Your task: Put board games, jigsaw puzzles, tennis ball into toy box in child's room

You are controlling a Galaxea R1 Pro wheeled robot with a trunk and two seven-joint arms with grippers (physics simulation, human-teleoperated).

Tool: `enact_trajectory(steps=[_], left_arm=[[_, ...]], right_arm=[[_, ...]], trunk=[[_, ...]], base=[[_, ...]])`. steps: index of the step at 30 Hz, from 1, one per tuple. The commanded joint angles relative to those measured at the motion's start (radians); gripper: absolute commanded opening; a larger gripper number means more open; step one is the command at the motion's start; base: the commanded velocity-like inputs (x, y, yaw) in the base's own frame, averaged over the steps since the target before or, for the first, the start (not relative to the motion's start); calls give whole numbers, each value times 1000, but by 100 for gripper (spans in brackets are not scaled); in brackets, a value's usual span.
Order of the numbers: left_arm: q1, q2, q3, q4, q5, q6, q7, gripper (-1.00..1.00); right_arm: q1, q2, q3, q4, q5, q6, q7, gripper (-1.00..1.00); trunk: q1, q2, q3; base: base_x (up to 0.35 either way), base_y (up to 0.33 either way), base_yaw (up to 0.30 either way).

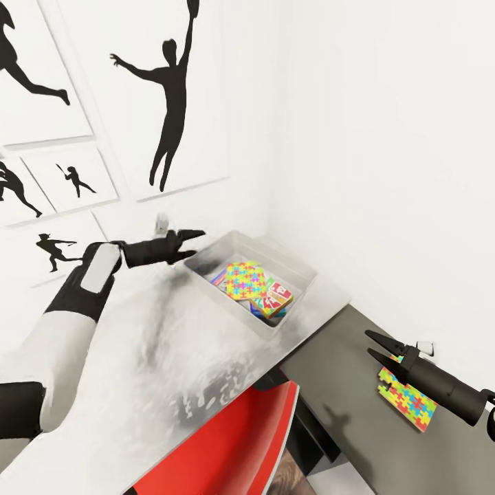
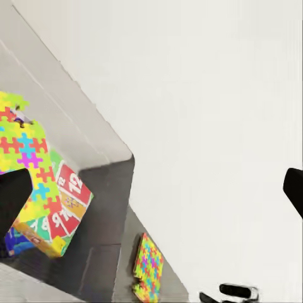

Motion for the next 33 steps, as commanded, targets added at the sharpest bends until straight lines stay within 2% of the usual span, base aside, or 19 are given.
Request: enact_trajectory(steps=[1,3,4,6,8,9,11,13,15,18,28,33], left_arm=[[55,108,4,-13,-6,2,-88,100],[150,194,12,-31,10,4,-223,100],[198,228,17,-36,13,3,-292,100],[296,275,35,-41,15,-1,-425,100],[399,294,61,-43,9,-21,-527,100],[445,299,70,-43,7,-39,-557,100],[523,305,83,-44,5,-93,-593,100],[564,317,98,-47,10,-128,-617,100],[584,334,111,-51,9,-137,-646,100],[594,342,118,-53,5,-148,-666,100],[597,348,123,-57,5,-155,-676,100],[598,347,123,-60,5,-155,-677,100]], right_arm=[[-1,0,-1,0,10,4,10,100],[-1,-1,-2,0,10,4,10,100],[-1,-1,-2,0,10,4,10,100],[-1,-1,-2,0,10,4,10,100],[-1,-1,-2,0,10,5,10,100],[-1,-1,-2,0,10,5,10,100],[-1,-1,-3,0,10,5,10,100],[-1,0,-2,0,9,5,10,100],[-1,3,-2,0,9,5,10,100],[-1,5,-2,0,9,5,10,100],[-1,7,-1,0,8,5,10,100],[-1,6,-2,0,8,5,10,100]], trunk=[[1,-1,-2],[1,-1,-2],[1,-1,-2],[1,-1,-2],[1,-1,-2],[1,-1,-2],[1,-1,-2],[1,-1,-2],[1,-1,-2],[1,-1,0],[1,-1,11],[1,-1,17]], base=[[0,0,0],[0,0,0],[0,0,0],[0,0,0],[0,0,0],[0,0,0],[0,0,0],[0,0,0],[-27,0,0],[-45,0,-52],[-10,-6,-176],[-92,-171,-197]])
